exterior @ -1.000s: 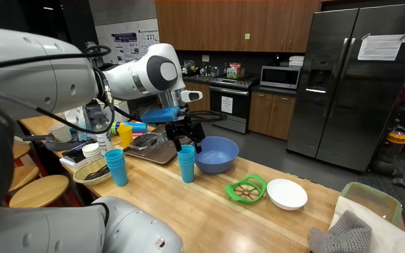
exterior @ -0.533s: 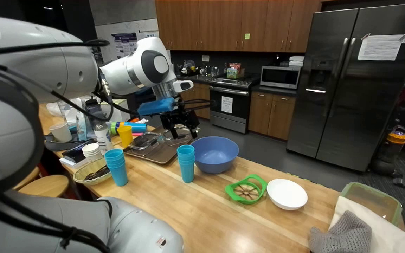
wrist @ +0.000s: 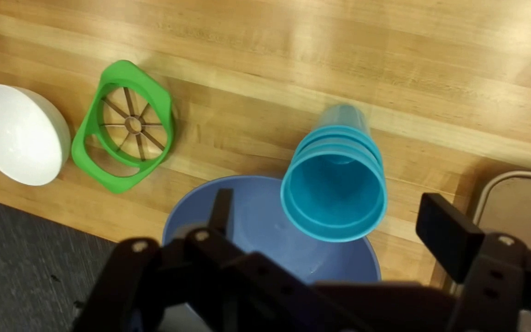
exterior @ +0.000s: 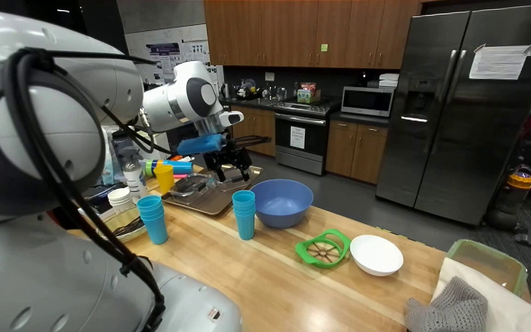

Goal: Move the bowl forward

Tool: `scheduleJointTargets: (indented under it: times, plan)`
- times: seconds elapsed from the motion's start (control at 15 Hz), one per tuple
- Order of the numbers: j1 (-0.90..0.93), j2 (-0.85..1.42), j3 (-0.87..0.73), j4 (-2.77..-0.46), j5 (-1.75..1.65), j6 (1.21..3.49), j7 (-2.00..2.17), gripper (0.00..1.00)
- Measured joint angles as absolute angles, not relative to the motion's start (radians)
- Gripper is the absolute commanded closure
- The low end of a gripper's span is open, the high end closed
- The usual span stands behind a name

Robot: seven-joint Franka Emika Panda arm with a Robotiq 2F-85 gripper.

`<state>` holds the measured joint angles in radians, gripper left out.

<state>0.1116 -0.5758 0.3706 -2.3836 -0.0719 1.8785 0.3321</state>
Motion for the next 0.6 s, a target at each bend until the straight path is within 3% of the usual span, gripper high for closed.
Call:
scheduleJointTargets:
  times: [0.6]
  plan:
    - [0.149,-0.494,0.383,-2.388,-0.076,1.921,0.360,0.00]
